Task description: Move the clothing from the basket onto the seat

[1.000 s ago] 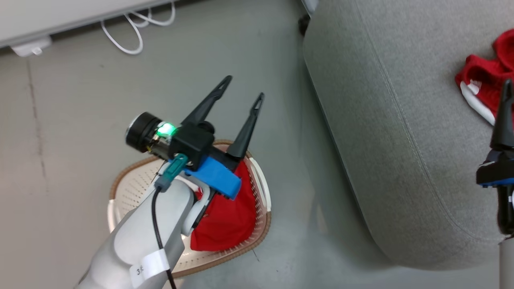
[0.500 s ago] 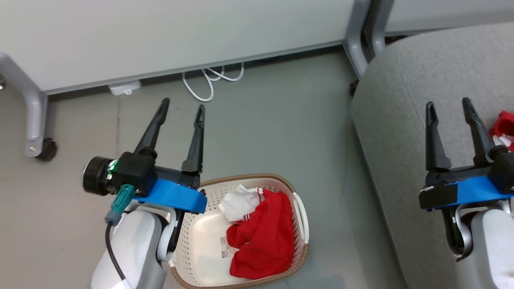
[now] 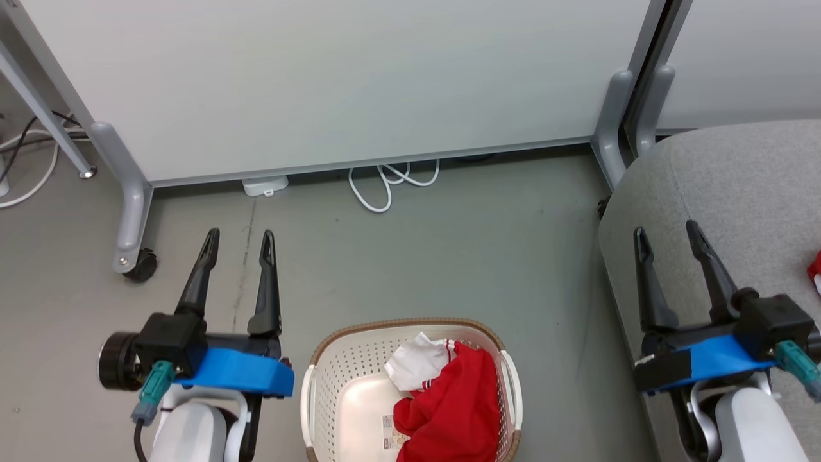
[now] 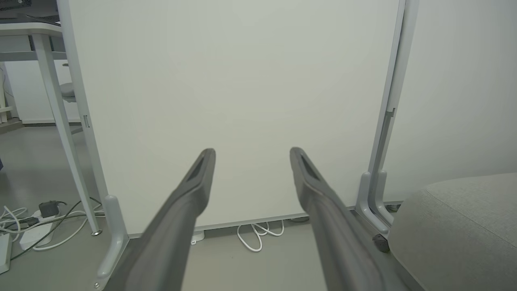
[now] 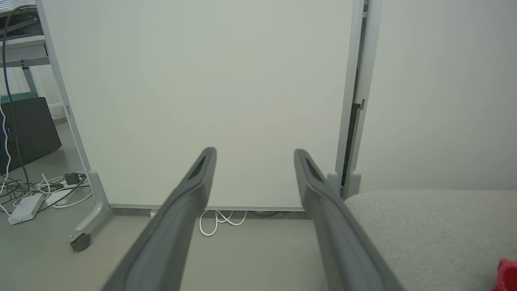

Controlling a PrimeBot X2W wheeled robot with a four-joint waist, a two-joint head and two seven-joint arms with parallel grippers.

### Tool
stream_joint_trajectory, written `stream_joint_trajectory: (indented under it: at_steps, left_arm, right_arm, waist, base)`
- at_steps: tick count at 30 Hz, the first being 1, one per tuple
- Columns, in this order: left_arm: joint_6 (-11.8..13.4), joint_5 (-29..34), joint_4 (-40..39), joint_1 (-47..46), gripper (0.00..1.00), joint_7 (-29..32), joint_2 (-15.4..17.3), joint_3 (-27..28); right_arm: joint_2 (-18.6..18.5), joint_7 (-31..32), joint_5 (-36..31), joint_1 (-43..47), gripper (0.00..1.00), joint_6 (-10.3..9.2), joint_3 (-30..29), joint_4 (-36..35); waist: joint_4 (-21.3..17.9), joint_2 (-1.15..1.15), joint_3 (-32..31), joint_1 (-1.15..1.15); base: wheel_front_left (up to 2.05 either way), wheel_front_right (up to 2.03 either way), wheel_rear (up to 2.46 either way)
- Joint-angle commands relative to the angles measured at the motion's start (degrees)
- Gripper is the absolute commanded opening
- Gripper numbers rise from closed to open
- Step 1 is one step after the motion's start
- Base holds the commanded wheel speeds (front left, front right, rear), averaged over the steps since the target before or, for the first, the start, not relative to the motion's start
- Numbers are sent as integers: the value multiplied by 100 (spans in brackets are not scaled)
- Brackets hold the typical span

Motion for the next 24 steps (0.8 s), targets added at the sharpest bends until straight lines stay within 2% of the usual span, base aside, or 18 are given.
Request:
stream_joint_trajectory:
  at_steps: [1,12,24]
  left_arm:
    - [-45,53,0,174,100,-15,-22,100]
    - [-175,151,88,595,100,-15,-102,294]
    - [-197,81,114,632,100,-15,-110,280]
  right_arm:
    - [32,-3,28,212,100,1,26,20]
    - [125,-3,122,816,100,1,104,2]
    - [142,-3,233,1018,100,1,88,-74]
  waist:
    - [28,0,-102,1]
    - [100,0,-315,1]
    - [124,0,-359,1]
  base:
    - [0,0,0]
    - [0,0,0]
    - [0,0,0]
